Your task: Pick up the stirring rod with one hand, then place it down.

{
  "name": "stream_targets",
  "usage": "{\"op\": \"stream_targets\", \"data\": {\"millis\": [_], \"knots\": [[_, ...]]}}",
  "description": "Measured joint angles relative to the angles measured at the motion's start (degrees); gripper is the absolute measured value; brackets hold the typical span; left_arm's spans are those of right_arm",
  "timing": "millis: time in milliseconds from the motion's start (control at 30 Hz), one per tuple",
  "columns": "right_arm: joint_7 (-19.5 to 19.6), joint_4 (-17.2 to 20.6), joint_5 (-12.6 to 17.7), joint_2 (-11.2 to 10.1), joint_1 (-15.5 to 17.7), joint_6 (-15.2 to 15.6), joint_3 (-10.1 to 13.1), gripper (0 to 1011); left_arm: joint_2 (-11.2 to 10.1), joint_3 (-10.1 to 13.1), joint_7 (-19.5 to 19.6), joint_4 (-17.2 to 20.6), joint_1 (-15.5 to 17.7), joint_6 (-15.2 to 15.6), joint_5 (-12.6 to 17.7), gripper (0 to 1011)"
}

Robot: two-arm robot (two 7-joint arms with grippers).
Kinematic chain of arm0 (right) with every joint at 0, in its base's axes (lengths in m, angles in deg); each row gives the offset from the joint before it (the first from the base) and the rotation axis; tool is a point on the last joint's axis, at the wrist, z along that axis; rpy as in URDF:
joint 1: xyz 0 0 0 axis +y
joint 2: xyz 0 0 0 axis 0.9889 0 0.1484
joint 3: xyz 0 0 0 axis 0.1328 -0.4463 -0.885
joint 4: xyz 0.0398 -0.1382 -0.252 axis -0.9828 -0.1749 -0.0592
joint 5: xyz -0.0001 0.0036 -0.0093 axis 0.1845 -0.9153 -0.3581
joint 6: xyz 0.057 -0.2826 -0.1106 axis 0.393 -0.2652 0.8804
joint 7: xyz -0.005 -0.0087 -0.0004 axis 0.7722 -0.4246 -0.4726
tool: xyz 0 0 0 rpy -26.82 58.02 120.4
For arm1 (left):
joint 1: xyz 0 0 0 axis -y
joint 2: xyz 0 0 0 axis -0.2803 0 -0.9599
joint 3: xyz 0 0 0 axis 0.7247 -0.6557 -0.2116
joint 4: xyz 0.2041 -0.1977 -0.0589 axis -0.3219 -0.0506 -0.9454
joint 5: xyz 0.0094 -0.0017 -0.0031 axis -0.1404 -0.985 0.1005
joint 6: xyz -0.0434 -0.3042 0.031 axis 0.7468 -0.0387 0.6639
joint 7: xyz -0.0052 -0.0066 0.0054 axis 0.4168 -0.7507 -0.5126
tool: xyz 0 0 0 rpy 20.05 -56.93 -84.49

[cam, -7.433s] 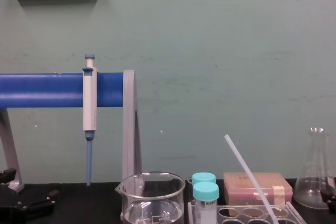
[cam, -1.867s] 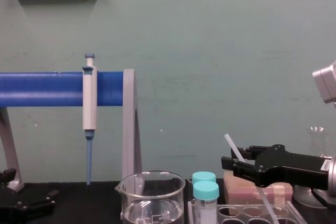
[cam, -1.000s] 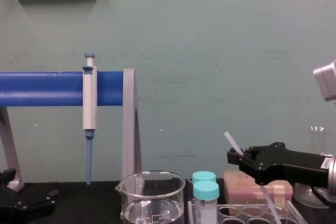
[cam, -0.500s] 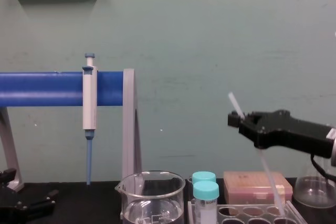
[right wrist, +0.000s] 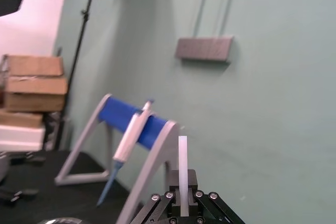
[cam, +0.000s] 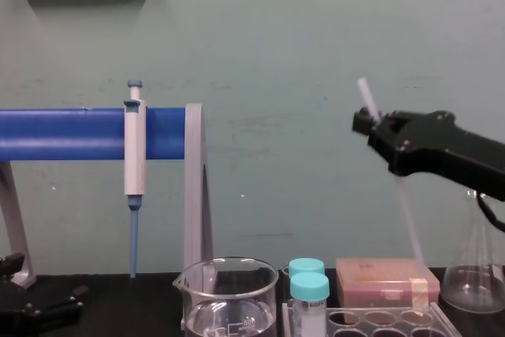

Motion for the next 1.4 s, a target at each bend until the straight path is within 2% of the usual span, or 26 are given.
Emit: {"op": "stream_targets", "data": {"millis": [233, 467, 900, 1100, 1400], "knots": [[6.2, 0.4, -3.5, 2.2, 3.2, -8.2, 3.1, 67, 0.0, 0.0, 0.0, 0.0, 0.0, 0.0, 0.0, 1000], [9.0, 0.4, -4.5, 3.6, 5.9, -11.1, 5.2, 66, 0.0, 0.0, 0.0, 0.0, 0.0, 0.0, 0.0, 1000], [12.1, 4.2, -5.5, 5.3, 11.2, -9.3, 8.1, 66, 0.0, 0.0, 0.0, 0.0, 0.0, 0.0, 0.0, 1000], [12.8, 5.2, -6.6, 5.7, 12.3, -8.3, 8.9, 66, 0.0, 0.0, 0.0, 0.0, 0.0, 0.0, 0.0, 1000], [12.8, 5.2, -6.5, 5.6, 12.2, -8.3, 8.9, 66, 0.0, 0.0, 0.0, 0.0, 0.0, 0.0, 0.0, 1000]]}}
